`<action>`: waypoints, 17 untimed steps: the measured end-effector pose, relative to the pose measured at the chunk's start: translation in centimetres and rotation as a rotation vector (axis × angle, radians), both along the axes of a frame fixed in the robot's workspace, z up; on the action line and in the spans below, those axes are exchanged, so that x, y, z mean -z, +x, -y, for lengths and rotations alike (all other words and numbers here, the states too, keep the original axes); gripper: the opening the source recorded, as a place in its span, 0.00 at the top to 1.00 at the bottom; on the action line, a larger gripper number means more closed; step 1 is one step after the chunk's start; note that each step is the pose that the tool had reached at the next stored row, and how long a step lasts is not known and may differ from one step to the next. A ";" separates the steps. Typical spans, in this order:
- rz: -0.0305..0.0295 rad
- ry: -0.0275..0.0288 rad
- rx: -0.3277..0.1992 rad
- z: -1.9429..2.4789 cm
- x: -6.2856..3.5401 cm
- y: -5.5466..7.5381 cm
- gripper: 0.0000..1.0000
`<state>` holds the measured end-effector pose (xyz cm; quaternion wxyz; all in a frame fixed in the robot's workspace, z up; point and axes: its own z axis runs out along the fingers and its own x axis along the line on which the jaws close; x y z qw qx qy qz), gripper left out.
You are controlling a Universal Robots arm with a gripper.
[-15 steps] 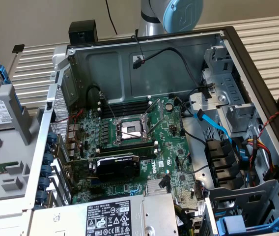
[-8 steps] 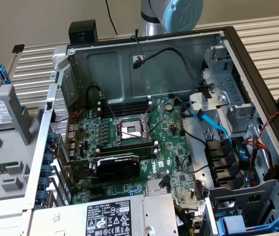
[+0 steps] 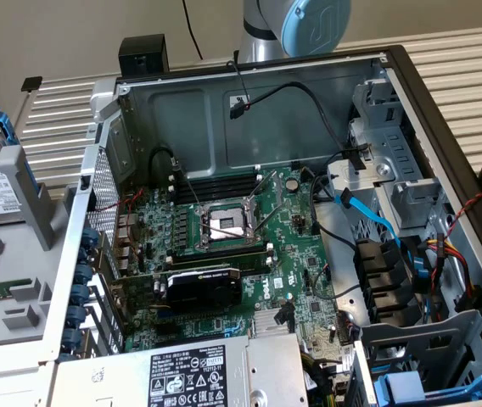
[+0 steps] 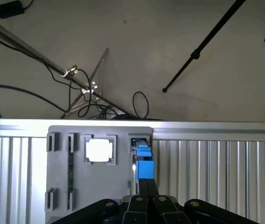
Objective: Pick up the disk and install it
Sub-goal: 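Pick up the disk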
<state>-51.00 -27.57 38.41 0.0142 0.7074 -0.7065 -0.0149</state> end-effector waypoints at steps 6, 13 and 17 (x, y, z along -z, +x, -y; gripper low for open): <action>0.0207 -0.0001 0.001 -0.01 0.15 -0.4 0.89; 0.0383 -0.0002 0.004 -0.01 0.27 -0.5 0.89; 0.0367 -0.0002 0.004 -0.01 0.30 -0.5 0.89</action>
